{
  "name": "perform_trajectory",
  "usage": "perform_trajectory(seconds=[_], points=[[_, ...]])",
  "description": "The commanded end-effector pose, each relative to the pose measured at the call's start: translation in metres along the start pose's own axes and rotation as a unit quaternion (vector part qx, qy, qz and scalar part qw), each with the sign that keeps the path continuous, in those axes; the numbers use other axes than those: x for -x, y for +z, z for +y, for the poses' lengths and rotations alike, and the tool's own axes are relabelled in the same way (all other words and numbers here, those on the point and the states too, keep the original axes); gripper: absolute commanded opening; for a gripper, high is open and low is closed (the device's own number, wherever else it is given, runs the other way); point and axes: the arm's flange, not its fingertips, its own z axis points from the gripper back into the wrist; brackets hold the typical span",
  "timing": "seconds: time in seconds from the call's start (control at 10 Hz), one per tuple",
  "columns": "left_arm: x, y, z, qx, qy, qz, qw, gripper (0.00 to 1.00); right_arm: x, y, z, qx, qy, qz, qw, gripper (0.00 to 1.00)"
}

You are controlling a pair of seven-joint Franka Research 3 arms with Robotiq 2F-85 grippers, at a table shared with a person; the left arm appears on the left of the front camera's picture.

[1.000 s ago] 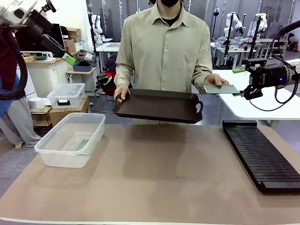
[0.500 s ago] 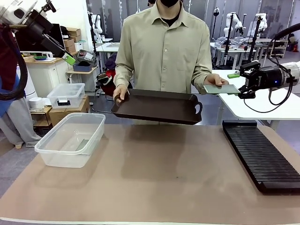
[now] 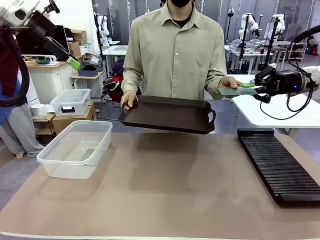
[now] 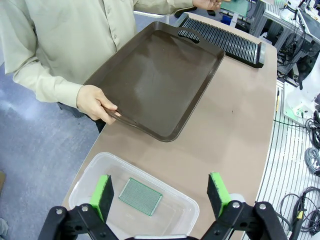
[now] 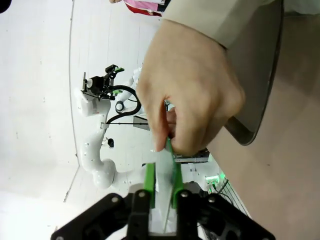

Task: Sort PCBs into racks and boxes based on the side picked up.
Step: Pick up the Blank PCB handed by the Human.

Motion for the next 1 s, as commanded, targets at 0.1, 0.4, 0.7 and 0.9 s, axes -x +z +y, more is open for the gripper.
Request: perform_trajectory(seconds=[0.1, 0.4, 0.7, 0.9], points=[[0.0006, -0.0004, -0.0011, 0.001, -0.001, 0.001, 1.0, 1.0, -0.0033, 0.0018, 0.0015, -0.022, -0.008, 0.009, 1.0, 0.0], [0.0006, -0.0004, -0.0011, 0.001, -0.001, 0.001, 1.0, 1.0, -0.0022, 0.0024, 0.0012, -0.03, -0.009, 0.016, 0.999, 0.0], [0.0006, -0.0004, -0.0011, 0.001, -0.001, 0.001, 1.0, 1.0, -0.0016, 0.0014, 0.002, -0.024, -0.001, 0.024, 0.999, 0.0], [0.0006, -0.0004, -0.0011, 0.001, -0.001, 0.001, 1.0, 1.0, 0.0023, -0.0002, -0.0015, -0.013, -0.004, 0.017, 1.0, 0.0]])
